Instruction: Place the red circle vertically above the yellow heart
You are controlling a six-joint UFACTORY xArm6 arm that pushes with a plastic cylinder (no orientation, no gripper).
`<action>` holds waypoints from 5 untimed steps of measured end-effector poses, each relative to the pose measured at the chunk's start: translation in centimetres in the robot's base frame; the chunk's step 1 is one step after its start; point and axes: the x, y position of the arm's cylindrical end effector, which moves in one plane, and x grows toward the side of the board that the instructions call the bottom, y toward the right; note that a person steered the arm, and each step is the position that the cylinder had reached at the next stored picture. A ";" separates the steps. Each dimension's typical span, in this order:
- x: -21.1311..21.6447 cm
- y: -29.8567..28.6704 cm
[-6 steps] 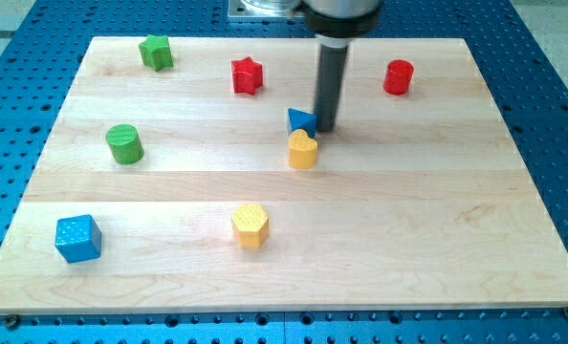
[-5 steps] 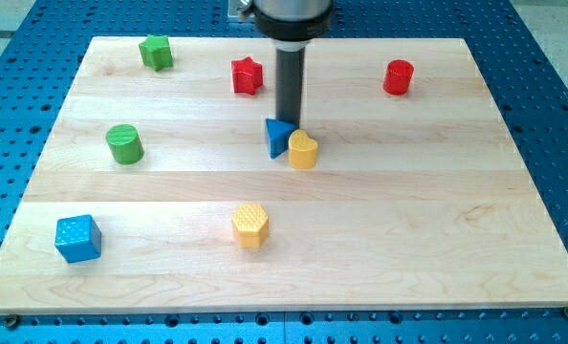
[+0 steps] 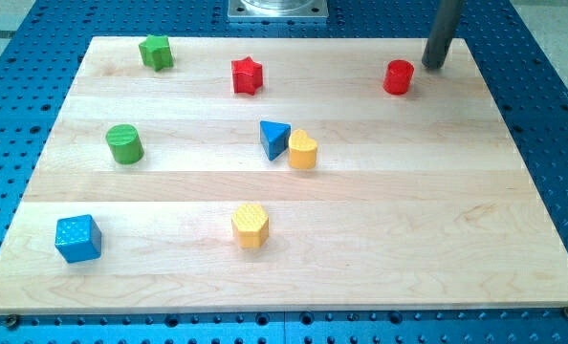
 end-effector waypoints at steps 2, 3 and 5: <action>8.7 -16.2; 5.2 -16.0; 8.5 -19.1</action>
